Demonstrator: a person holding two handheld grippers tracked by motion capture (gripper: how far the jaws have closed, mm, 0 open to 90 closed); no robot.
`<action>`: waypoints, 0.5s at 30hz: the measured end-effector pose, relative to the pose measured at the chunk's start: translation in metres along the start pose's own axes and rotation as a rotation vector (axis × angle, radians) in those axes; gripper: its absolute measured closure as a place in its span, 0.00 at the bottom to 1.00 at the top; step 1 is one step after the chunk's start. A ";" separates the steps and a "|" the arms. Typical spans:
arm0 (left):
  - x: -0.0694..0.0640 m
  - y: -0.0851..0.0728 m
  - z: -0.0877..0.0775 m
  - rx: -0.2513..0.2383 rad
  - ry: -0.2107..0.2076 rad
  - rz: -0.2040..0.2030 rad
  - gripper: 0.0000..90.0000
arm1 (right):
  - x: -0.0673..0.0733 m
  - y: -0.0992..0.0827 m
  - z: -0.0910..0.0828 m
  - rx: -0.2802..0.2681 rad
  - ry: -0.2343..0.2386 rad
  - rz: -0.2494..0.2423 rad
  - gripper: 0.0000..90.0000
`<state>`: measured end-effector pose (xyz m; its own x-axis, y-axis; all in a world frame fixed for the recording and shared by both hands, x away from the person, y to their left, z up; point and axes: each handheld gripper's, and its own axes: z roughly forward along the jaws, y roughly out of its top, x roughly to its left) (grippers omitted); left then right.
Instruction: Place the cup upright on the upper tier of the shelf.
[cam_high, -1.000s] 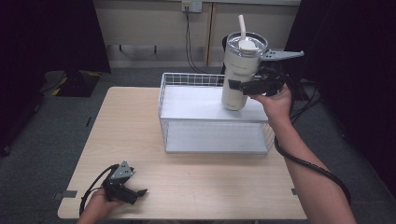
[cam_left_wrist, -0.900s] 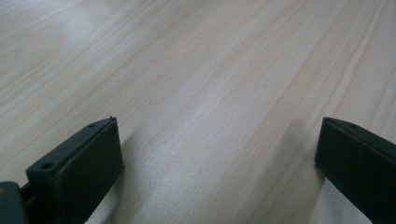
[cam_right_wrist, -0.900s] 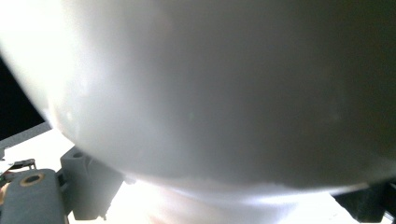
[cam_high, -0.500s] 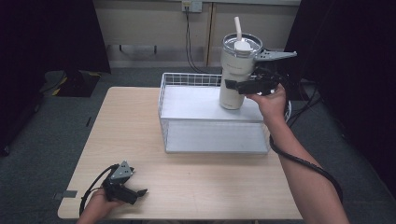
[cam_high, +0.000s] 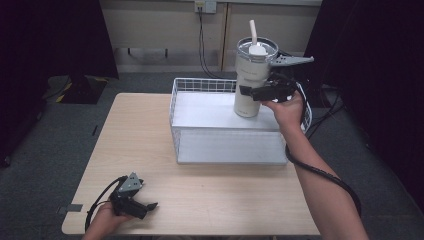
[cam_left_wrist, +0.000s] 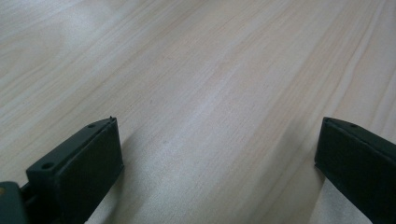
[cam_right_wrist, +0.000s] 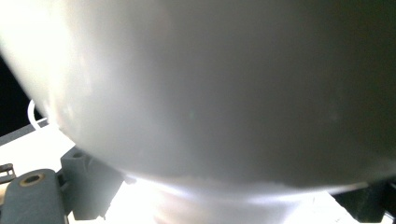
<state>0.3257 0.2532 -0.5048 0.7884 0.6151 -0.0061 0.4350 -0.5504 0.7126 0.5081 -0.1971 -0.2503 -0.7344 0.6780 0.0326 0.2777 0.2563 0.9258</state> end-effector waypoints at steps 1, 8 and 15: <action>0.000 0.000 0.000 0.000 0.000 0.000 0.00 | -0.001 0.000 0.000 -0.001 -0.001 0.001 0.12; 0.000 0.000 0.000 -0.001 0.000 0.000 0.00 | -0.002 -0.003 0.002 -0.002 -0.008 0.002 0.12; 0.000 0.000 0.000 0.000 0.000 0.000 0.00 | -0.002 -0.005 0.003 -0.010 -0.009 0.003 0.12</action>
<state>0.3257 0.2532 -0.5048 0.7884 0.6151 -0.0061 0.4348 -0.5502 0.7129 0.5104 -0.1975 -0.2559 -0.7281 0.6847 0.0322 0.2739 0.2475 0.9294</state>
